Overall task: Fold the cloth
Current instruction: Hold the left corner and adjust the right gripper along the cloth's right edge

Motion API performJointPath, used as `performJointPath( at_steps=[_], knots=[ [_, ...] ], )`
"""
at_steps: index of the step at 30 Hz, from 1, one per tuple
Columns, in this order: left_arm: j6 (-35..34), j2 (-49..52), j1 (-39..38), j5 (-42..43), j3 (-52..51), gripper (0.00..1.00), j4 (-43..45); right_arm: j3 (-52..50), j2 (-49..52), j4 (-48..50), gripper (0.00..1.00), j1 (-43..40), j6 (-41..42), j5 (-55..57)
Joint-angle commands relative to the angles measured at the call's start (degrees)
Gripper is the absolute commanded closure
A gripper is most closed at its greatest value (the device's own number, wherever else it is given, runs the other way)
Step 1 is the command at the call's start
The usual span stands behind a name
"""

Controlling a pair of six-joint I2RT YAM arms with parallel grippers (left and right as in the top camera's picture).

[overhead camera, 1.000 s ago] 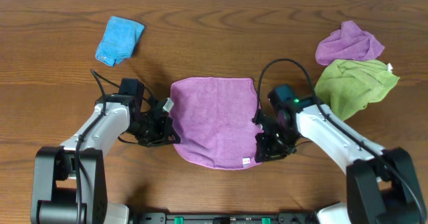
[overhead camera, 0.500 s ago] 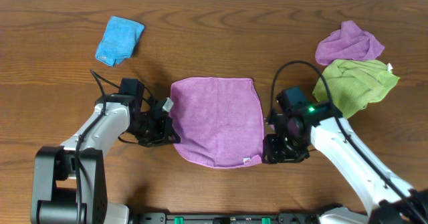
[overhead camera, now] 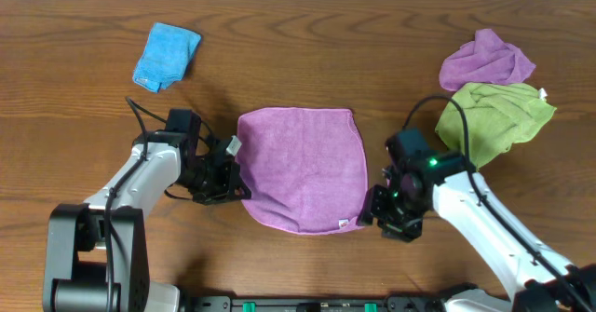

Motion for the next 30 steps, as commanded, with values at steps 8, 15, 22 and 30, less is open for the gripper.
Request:
performJointPath(
  at_steps=[8, 15, 22, 30],
  knots=[
    [-0.2, -0.7, 0.2, -0.3, -0.2, 0.94, -0.4, -6.5, -0.3, 13.9, 0.45, 0.0, 12.4, -5.0],
    [-0.2, -0.7, 0.2, -0.3, -0.2, 0.94, -0.3, -6.6, -0.3, 16.5, 0.44, 0.0, 16.5, -4.0],
    [-0.2, -0.7, 0.2, -0.3, -0.2, 0.94, -0.3, -6.8, -0.2, 16.5, 0.44, 0.0, 18.3, -0.3],
    [-0.2, -0.7, 0.2, -0.3, -0.2, 0.94, -0.3, -7.0, -0.1, 17.3, 0.46, 0.1, 18.3, 1.7]
  ],
)
